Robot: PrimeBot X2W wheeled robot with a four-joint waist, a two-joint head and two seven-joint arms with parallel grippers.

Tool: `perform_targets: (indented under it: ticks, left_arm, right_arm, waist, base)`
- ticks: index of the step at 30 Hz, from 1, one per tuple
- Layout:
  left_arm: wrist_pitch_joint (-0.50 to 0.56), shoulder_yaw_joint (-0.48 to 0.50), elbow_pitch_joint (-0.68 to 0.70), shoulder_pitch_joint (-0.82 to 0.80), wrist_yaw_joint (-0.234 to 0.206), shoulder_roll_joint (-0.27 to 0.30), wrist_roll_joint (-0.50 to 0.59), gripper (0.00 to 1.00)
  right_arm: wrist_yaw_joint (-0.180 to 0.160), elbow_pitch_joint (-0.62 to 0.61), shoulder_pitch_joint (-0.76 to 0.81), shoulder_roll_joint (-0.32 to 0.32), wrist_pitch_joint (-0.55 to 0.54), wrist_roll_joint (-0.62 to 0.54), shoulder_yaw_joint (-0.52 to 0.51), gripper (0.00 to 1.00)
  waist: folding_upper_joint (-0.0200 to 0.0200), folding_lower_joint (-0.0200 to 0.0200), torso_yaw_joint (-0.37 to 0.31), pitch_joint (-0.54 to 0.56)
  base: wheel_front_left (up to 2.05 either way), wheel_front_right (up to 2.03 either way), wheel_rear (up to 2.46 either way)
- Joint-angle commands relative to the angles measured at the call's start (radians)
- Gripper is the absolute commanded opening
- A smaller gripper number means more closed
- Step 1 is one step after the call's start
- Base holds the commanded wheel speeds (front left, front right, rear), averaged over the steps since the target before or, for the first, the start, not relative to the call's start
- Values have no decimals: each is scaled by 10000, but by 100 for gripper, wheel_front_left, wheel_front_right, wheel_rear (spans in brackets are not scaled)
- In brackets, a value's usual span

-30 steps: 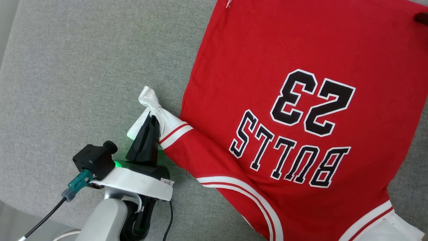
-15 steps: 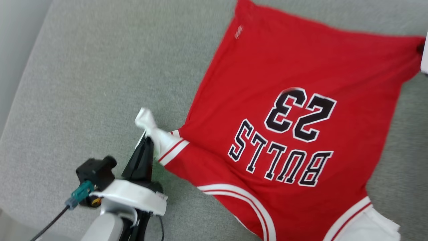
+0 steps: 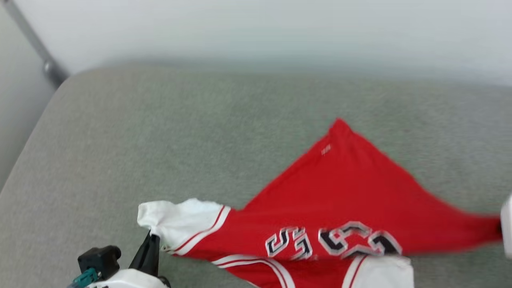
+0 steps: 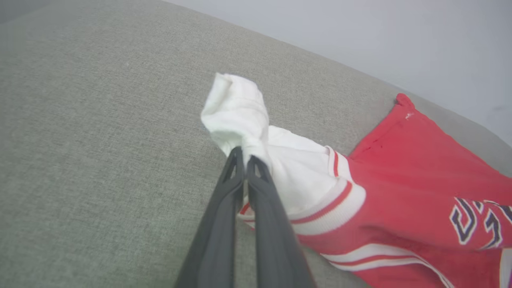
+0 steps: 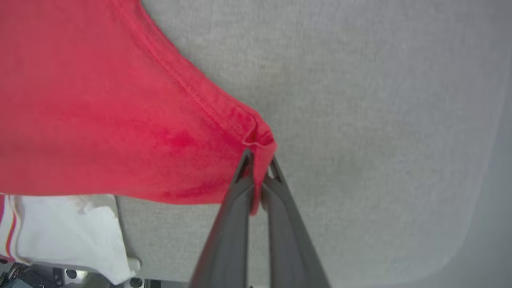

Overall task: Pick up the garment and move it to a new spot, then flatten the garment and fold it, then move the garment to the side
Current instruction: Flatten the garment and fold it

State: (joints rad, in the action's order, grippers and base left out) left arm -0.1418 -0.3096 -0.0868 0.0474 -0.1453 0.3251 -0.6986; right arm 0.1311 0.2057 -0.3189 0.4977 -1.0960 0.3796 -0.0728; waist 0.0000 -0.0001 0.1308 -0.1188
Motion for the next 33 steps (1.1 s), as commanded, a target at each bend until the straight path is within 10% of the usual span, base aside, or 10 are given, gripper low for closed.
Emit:
perform_targets:
  ticks: [1,9,10,11,26,33]
  left_arm:
    - [134,46,80,226,-115,131,-35,0]
    - [471,130,126,598,-322,415,-139,0]
    - [500,129,136,622,-330,432,-155,0]
    - [540,138,142,641,-340,462,-161,0]
    - [578,179,398,12,-251,708,-60,0]
    - [491,89,867,-715,-195,695,140,0]
  right_arm:
    - [-7,-592,1334,-260,-255,108,-296,0]
    - [-7,-2097,5218,-2163,-634,69,-1315,0]
    - [-5,-2184,5451,-2396,-523,58,-1359,38]
    - [-5,-2289,5594,-2597,-368,95,-1372,100]
    - [-5,-2167,3288,-3321,6218,20,-1442,100]
    - [-5,-997,1019,-2740,5265,541,-293,100]
  waist:
    - [0,1,-888,869]
    - [0,1,-1427,1001]
    - [0,1,-1470,987]
    - [0,1,-1521,940]
    - [0,1,-1691,-12]
    - [0,1,-1321,-1164]
  base:
    - [0,0,0]
    - [0,0,0]
    - [0,0,0]
    - [0,0,0]
    - [0,0,0]
    - [0,0,0]
